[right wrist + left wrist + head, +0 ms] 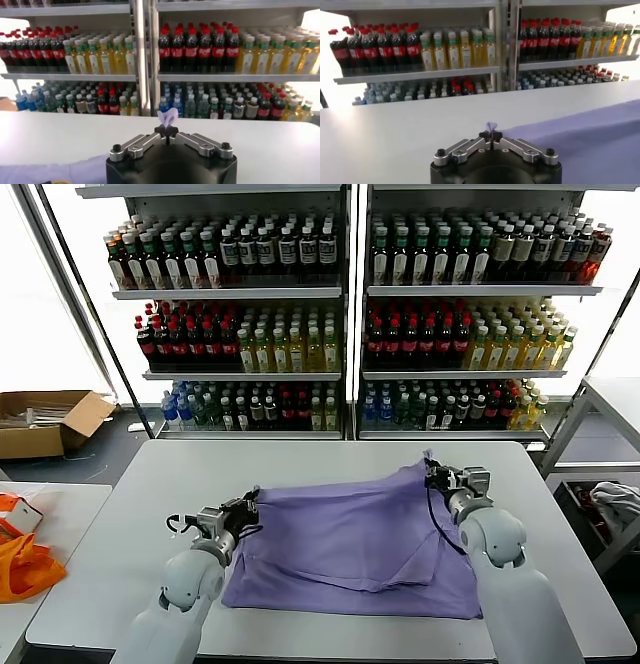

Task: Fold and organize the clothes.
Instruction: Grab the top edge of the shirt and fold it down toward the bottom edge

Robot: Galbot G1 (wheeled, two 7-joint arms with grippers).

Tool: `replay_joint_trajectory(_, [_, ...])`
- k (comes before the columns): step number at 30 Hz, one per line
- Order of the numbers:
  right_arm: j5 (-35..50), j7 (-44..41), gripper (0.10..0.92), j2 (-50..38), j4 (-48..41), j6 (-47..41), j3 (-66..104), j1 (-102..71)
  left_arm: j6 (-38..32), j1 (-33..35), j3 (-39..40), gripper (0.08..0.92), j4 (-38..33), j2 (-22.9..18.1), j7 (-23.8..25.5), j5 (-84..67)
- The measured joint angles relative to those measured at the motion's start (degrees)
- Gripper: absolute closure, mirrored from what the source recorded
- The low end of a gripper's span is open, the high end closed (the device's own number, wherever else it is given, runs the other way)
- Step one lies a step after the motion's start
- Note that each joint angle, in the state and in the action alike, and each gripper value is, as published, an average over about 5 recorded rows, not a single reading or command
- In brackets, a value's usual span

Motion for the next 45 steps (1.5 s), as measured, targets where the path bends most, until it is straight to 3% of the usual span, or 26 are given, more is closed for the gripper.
replay_joint_trajectory(23, [-2.9,4.2,0.914,3.8,14.4,0.2,4.8,-17.8,-1.0,11.5,-2.7,0.916,-11.9,0.7,1.0,3.7])
replay_joint_trajectory(45, [-6.7,5.3,0.914,5.2,18.4,0.3,5.7,-27.3,-2.4,18.7,-4.2,0.916,-13.7,0.7,1.9,7.1])
